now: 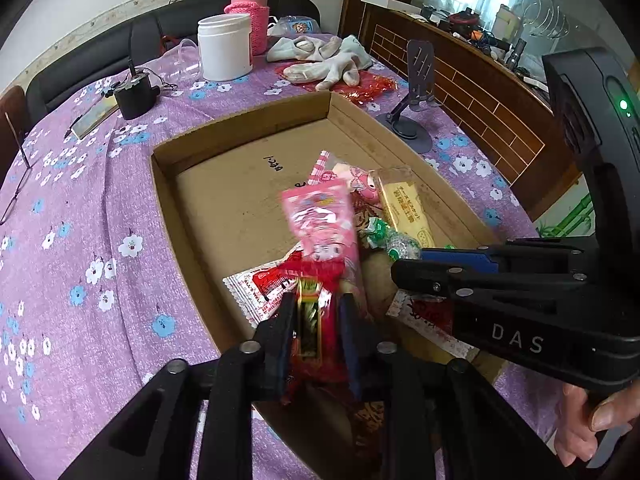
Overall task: Organize snacks
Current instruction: 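Release the red bar and green candy into the tray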
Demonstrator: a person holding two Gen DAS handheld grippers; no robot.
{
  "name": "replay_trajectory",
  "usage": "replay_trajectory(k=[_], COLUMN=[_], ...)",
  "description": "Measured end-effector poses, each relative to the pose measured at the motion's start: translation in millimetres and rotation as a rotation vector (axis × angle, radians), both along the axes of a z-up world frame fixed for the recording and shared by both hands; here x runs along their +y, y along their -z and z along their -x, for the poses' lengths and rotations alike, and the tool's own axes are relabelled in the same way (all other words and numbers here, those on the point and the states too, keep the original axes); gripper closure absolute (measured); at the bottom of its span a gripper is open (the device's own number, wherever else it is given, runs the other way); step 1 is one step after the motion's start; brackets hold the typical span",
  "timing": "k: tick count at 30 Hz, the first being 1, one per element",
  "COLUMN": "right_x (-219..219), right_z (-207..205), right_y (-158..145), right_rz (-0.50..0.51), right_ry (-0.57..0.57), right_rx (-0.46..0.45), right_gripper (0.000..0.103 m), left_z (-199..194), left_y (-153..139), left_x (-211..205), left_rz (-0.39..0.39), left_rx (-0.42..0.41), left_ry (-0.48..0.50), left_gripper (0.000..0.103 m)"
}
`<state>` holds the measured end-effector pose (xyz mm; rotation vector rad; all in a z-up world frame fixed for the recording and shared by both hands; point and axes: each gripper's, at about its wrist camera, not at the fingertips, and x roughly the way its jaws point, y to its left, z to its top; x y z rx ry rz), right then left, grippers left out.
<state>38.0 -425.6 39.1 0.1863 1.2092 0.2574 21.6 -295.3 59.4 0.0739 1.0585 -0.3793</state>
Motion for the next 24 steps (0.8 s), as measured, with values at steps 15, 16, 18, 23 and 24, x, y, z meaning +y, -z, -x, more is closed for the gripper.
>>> replay_trajectory(k=[15,16,18,23,24], right_x=[-8.1,-7.8,-5.5,12.6,15.4], right_z=[22.1,25.6,36.6,64.5,72.5], right_y=[-26.5,-27.9,-30.1,-28.9,-29.8], right_rz=[-0.035,-0.036,-0.039,-0.002,0.004], right_ry=[0.097,0.121,0.188,0.277,0.297], right_rx=[-0.035,-0.036,-0.034,-0.009,-0.008], right_gripper=[0.07,0.069,0.064,0.063,0.063], left_z=[21.8,22.1,23.5,30.5,33.4], left_y=[-24.2,-24.1,-23.9,-24.5,-24.4], left_x=[22.6,23.9,28.0,45.7,49.2], left_rz=[0.084,0.086,0.076,0.093,0.098], left_rx=[-0.055,-0.055,-0.056,-0.084,-0.093], left_ry=[0.025,0.041,0.083,0.11,0.114], left_gripper=[0.045,0.045,0.045,0.031,0.031])
